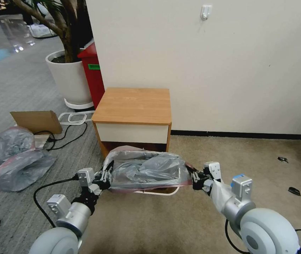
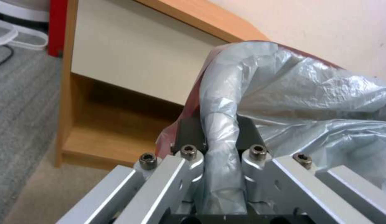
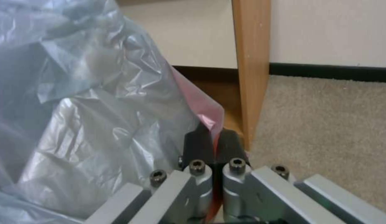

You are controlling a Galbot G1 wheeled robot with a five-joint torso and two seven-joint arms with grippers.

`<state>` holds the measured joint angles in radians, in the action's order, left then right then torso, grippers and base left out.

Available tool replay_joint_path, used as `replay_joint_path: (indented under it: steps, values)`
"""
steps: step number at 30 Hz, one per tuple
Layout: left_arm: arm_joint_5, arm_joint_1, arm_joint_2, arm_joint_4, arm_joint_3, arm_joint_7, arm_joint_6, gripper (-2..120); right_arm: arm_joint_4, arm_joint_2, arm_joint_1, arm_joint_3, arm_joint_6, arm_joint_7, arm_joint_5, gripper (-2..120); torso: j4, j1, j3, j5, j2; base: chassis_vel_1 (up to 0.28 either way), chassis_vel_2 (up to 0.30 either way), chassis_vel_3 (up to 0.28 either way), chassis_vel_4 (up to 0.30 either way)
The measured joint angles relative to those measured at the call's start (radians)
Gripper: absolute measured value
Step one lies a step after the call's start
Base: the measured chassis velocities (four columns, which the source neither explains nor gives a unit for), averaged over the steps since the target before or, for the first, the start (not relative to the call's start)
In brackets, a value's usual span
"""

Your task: Pick up the garbage bag from the table and place it over the trash can.

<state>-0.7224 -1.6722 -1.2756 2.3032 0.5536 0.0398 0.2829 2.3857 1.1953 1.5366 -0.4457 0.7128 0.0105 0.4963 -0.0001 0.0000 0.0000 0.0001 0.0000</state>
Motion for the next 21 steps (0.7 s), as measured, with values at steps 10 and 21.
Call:
replay_joint_path:
  steps: [10, 21]
  values:
    - [-0.153, 0.017, -0.005, -0.012, 0.014, 0.067, 0.032, 7, 0.044, 0.040, 0.035, 0.044, -0.037, -0.014, -0.048, 0, 0.0000, 0.000, 0.000, -0.0001, 0.000, 0.000, 0.000, 0.000, 0.000]
    - [-0.330, 0.059, -0.008, -0.024, 0.007, 0.201, 0.061, 7, -0.030, 0.100, 0.078, 0.145, -0.229, -0.038, -0.300, 0, -0.0001, 0.000, 0.000, -0.0002, 0.000, 0.000, 0.000, 0.000, 0.000]
